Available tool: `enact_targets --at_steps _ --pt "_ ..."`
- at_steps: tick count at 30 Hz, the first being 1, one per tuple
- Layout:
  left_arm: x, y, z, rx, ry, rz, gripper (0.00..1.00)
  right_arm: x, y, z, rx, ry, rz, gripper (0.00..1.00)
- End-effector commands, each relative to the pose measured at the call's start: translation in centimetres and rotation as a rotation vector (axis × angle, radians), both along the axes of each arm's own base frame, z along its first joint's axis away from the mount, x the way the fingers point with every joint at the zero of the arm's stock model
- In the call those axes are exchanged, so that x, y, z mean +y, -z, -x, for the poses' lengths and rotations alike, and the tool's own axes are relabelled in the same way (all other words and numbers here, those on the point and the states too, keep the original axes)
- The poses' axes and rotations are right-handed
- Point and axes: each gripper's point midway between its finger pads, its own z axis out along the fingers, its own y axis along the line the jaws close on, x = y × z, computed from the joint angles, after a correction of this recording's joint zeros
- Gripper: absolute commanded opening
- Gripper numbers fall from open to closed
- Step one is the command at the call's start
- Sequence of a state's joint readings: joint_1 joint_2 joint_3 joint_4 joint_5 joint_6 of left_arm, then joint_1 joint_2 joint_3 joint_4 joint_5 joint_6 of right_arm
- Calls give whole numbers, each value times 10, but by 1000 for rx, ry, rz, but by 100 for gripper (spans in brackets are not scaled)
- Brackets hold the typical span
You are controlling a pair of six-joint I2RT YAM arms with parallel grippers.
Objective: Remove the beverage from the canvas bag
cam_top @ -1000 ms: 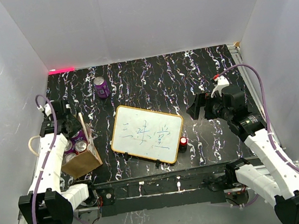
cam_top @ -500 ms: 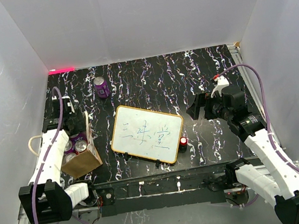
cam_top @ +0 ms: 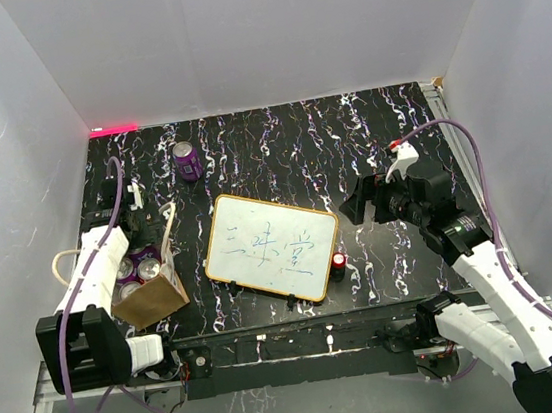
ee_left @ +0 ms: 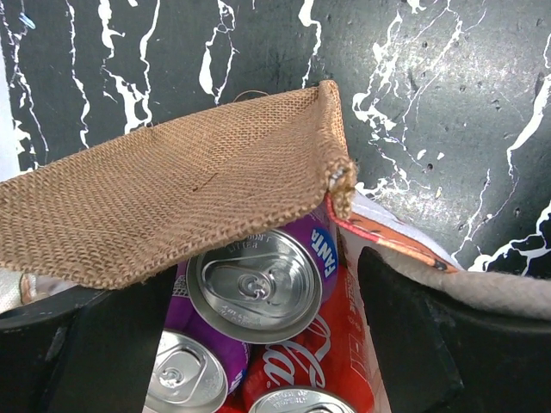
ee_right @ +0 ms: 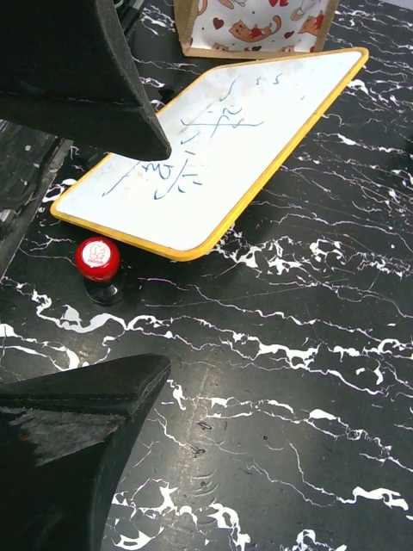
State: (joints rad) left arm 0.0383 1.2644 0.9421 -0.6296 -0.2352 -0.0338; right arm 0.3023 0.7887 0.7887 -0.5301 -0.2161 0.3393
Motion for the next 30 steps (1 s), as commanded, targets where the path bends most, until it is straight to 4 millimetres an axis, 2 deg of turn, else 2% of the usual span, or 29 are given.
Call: enact_targets --at_steps 1,6,14,18,24,27,30 --pt "-4 9 3 29 -1 51 85 7 -17 -5 -81 -25 -24 98" --pt "-6 23 5 57 -8 78 85 11 -17 -4 -84 -36 -22 98" --pt "-7 34 1 67 -18 89 80 10 -21 -3 -96 -32 -20 98" --pt "-3 38 0 80 -59 78 78 8 -25 -2 -109 -25 -15 98" --pt "1 50 3 134 -152 73 80 7 -27 -1 -114 -20 -8 98" --pt "-3 52 6 146 -170 96 75 5 -28 -1 -118 -11 -2 98" --pt "-3 46 7 131 -182 94 66 4 -28 -1 -119 -5 2 98"
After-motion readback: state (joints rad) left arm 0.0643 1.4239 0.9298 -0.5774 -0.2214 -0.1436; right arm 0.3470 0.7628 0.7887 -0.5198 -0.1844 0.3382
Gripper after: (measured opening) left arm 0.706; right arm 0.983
